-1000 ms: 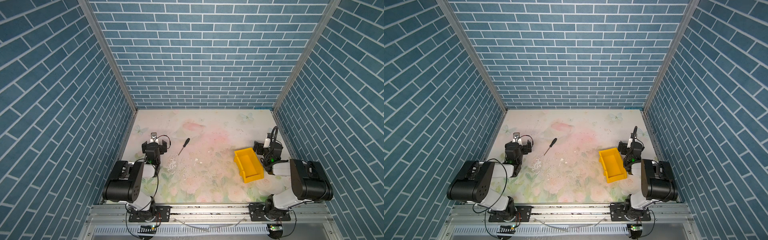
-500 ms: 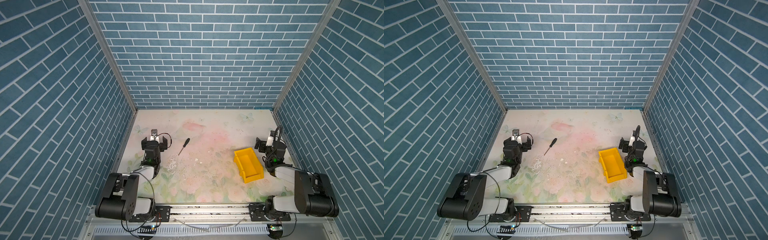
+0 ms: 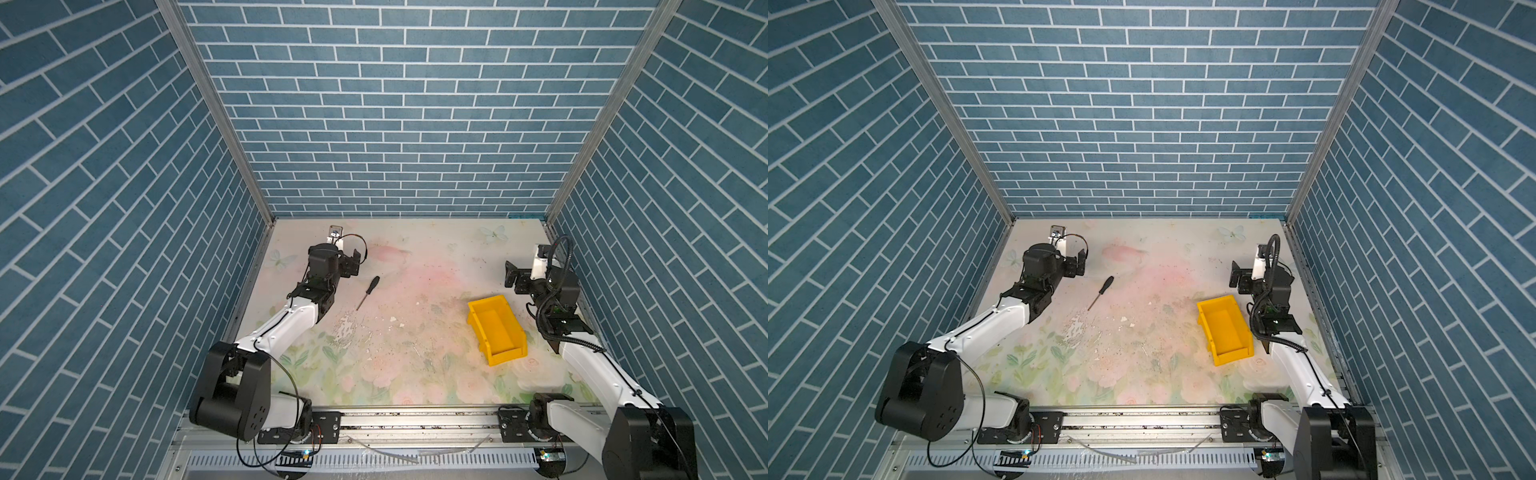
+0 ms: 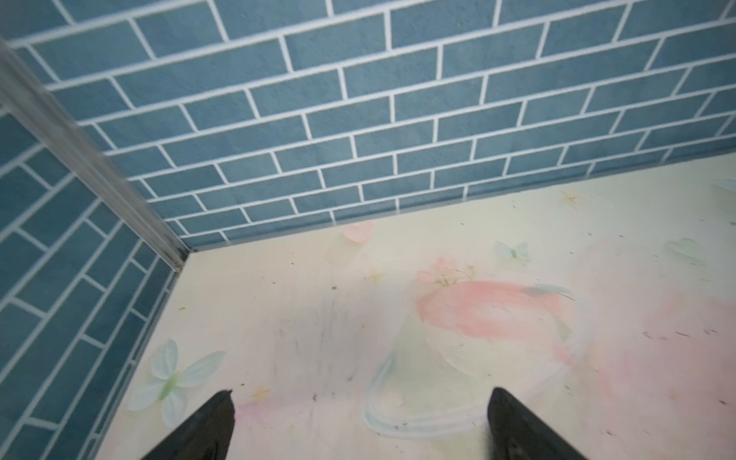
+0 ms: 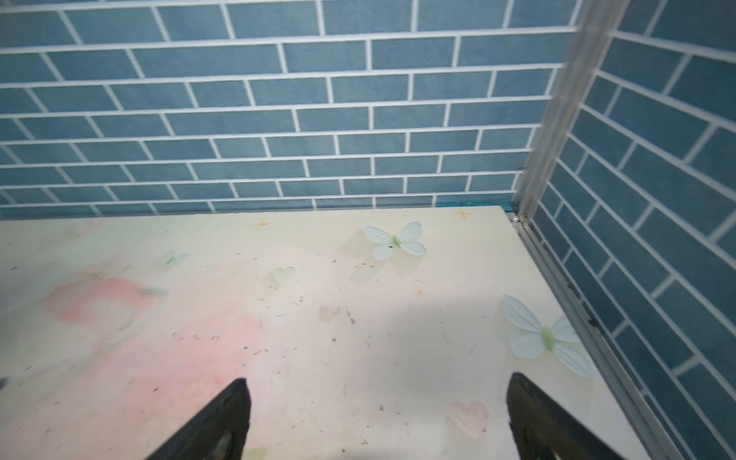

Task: Put the screwdriver in the bin
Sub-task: 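Move the left gripper over the screwdriver while the right gripper rises above the bin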

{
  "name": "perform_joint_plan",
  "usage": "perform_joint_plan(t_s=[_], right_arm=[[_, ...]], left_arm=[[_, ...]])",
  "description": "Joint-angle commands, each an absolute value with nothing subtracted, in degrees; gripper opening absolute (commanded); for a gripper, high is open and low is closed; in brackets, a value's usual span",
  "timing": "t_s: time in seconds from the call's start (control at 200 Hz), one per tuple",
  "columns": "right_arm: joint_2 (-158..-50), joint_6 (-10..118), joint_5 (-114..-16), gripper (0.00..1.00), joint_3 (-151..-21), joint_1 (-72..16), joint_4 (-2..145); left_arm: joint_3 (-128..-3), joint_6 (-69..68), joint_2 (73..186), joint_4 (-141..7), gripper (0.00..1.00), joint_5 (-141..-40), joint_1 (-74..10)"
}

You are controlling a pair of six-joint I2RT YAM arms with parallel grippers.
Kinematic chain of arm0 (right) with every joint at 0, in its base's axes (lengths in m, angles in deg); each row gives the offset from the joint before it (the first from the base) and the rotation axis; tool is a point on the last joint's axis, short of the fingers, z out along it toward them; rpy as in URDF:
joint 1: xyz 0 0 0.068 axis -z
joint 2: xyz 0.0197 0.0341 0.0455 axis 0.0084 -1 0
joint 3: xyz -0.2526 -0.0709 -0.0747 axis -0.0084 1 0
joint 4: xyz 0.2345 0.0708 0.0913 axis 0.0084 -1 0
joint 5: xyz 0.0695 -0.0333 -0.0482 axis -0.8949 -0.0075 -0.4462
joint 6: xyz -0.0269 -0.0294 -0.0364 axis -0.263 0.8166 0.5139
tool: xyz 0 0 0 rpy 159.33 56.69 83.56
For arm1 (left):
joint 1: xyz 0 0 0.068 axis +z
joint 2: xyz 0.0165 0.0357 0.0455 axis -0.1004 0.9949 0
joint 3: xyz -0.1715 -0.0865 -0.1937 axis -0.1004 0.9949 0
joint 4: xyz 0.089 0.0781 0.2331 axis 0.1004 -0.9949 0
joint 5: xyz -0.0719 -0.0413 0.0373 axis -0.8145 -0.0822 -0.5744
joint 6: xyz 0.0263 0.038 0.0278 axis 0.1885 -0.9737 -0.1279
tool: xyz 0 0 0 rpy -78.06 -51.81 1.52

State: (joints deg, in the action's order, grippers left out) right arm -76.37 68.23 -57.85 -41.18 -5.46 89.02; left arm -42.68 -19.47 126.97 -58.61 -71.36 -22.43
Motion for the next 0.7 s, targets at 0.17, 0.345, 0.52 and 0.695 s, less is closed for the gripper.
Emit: perform_joint_plan(t_s=[0.17, 0.345, 0.52, 0.695], right_arm=[[-77.2, 71.0, -69.6, 0.99, -47.8, -15.5, 77.9], [-79.9, 70.7, -73.9, 0.99, -50.3, -22.1, 75.6], [-82.8, 69.4, -73.9, 0.99, -51.8, -27.8, 73.7], [-84.6, 68.1, -72.8, 0.99, -51.4, -32.4, 74.1]], left_arm=[[-56.5, -15.6, 136.2, -83.5, 1.0, -75.5, -26.7], [-63.5, -14.4, 143.2, -91.4, 1.0, -74.9, -28.6], [-71.7, -14.3, 152.1, -98.5, 0.96, -73.8, -30.0], [-78.5, -13.9, 159.8, -104.7, 0.77, -73.2, -30.5]])
